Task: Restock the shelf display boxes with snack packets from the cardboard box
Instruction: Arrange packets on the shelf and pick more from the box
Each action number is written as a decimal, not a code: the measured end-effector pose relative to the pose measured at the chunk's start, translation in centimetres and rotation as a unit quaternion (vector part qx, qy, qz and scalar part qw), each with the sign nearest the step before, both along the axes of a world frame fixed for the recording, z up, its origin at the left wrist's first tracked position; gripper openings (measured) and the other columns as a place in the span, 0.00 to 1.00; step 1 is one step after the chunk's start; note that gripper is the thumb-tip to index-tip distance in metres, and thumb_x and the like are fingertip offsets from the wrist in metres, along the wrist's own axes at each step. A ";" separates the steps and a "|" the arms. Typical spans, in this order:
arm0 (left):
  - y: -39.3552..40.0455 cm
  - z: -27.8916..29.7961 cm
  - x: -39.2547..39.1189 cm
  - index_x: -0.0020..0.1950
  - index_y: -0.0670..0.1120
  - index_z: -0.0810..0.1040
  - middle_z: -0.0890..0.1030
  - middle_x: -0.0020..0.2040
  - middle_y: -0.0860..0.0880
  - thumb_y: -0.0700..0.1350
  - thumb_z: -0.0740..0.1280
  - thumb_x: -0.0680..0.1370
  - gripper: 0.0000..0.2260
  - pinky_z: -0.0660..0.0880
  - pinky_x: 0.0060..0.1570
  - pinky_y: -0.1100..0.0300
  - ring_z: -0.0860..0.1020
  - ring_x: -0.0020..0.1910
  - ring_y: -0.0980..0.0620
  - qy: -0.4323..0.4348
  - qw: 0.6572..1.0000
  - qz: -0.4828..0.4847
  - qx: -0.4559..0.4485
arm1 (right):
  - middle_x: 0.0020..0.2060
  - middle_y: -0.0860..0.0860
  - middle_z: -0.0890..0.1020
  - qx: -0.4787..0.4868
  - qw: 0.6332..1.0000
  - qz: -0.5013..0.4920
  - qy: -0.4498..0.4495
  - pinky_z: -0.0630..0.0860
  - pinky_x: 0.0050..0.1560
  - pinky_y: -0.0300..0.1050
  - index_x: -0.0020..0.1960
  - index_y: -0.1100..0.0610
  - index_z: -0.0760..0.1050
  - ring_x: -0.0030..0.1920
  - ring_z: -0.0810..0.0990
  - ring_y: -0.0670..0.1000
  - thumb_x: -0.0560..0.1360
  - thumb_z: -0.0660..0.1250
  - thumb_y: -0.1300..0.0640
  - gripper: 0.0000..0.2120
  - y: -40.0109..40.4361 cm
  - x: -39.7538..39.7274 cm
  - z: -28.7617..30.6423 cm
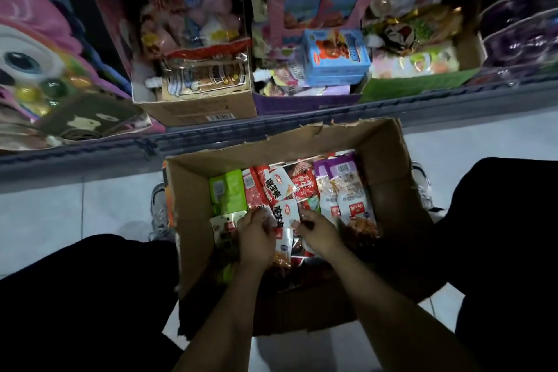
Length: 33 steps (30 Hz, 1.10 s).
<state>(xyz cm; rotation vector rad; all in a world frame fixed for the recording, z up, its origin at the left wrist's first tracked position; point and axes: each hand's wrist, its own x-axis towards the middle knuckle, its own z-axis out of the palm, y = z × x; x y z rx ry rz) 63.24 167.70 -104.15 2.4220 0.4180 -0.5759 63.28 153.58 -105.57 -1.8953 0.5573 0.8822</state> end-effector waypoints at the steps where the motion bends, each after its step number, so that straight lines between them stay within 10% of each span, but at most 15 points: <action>1: 0.1 -0.2 0.0 0.64 0.41 0.75 0.73 0.65 0.43 0.38 0.63 0.77 0.15 0.63 0.61 0.60 0.68 0.63 0.43 -0.006 1.000 -0.006 0.008 | 0.67 0.51 0.73 -0.001 1.000 -0.005 0.005 0.71 0.63 0.47 0.70 0.52 0.68 0.64 0.74 0.52 0.76 0.65 0.49 0.24 0.1 0.1 -0.4; 17: 0.6 -1.1 0.8 0.65 0.46 0.75 0.70 0.67 0.45 0.43 0.68 0.76 0.17 0.62 0.62 0.62 0.65 0.65 0.46 -0.016 1.000 0.009 -0.020 | 0.46 0.53 0.80 0.028 0.965 -0.262 -0.002 0.74 0.42 0.42 0.44 0.55 0.75 0.45 0.78 0.52 0.76 0.66 0.62 0.04 1.3 1.9 -0.2; 23: -0.4 1.1 1.7 0.69 0.52 0.72 0.69 0.69 0.49 0.49 0.66 0.77 0.19 0.63 0.68 0.48 0.64 0.68 0.49 -0.013 0.997 0.009 -0.074 | 0.41 0.50 0.75 0.080 0.974 -0.211 -0.017 0.78 0.49 0.51 0.46 0.55 0.71 0.35 0.77 0.50 0.79 0.61 0.61 0.04 -1.2 3.2 3.0; 30: -2.1 6.4 3.9 0.71 0.50 0.68 0.69 0.70 0.50 0.49 0.67 0.77 0.23 0.62 0.67 0.59 0.66 0.69 0.51 -0.019 0.985 -0.017 -0.170 | 0.33 0.49 0.72 0.083 0.988 -0.068 -0.111 0.78 0.46 0.53 0.42 0.55 0.70 0.32 0.75 0.48 0.79 0.60 0.63 0.07 -4.7 5.1 9.6; 33: -2.6 9.9 5.2 0.60 0.46 0.78 0.78 0.55 0.53 0.45 0.69 0.76 0.13 0.69 0.53 0.65 0.75 0.56 0.55 -0.032 0.976 -0.021 -0.214 | 0.35 0.51 0.74 0.074 0.978 0.007 -0.194 0.72 0.42 0.46 0.40 0.54 0.70 0.38 0.73 0.52 0.78 0.61 0.65 0.10 -6.2 6.2 13.6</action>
